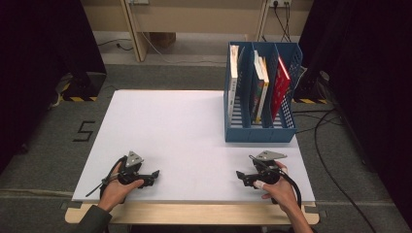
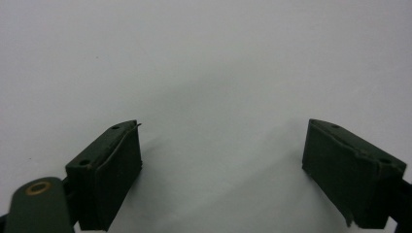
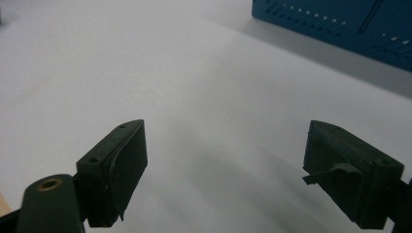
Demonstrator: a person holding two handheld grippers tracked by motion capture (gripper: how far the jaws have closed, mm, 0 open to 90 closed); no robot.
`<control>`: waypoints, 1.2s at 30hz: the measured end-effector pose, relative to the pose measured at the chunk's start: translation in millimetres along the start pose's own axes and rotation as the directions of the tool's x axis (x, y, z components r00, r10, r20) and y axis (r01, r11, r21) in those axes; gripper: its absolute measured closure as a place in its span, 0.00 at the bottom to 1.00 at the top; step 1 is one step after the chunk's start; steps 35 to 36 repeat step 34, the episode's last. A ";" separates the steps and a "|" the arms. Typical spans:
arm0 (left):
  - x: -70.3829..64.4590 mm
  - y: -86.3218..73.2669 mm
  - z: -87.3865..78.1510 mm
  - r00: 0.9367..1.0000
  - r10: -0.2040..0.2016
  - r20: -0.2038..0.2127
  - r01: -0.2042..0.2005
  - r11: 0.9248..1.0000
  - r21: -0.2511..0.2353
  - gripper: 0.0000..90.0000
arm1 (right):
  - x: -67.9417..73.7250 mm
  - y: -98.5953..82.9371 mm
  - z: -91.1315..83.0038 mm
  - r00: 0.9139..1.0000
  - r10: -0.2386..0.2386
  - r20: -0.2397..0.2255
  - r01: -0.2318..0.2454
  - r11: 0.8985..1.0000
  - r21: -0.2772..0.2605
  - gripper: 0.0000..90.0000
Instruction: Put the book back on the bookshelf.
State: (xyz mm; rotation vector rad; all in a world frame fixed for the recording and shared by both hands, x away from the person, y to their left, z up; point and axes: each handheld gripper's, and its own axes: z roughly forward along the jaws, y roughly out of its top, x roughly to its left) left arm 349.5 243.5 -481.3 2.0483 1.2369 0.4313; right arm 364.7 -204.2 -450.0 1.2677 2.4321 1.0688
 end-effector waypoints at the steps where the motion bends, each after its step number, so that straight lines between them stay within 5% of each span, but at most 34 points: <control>1: -0.1 -0.1 0.2 1.000 0.000 -0.001 0.000 1.000 -0.003 0.15 | -0.1 -1.8 0.8 1.000 0.000 0.001 0.000 1.000 0.012 0.19; 9: -0.1 -0.2 0.2 1.000 0.000 -0.001 0.000 1.000 -0.003 0.15 | 2.4 -9.9 5.6 1.000 -0.016 -0.001 0.016 0.998 0.063 0.19; 19: -0.1 -0.3 0.1 1.000 0.000 -0.001 0.000 1.000 -0.003 0.15 | 8.7 -15.0 10.4 0.990 -0.141 0.010 0.140 0.986 0.086 0.12; 36: -0.2 -0.3 0.0 1.000 0.000 0.000 0.000 1.000 -0.002 0.15 | 8.5 -16.0 10.3 0.990 -0.141 0.010 0.139 0.987 0.081 0.12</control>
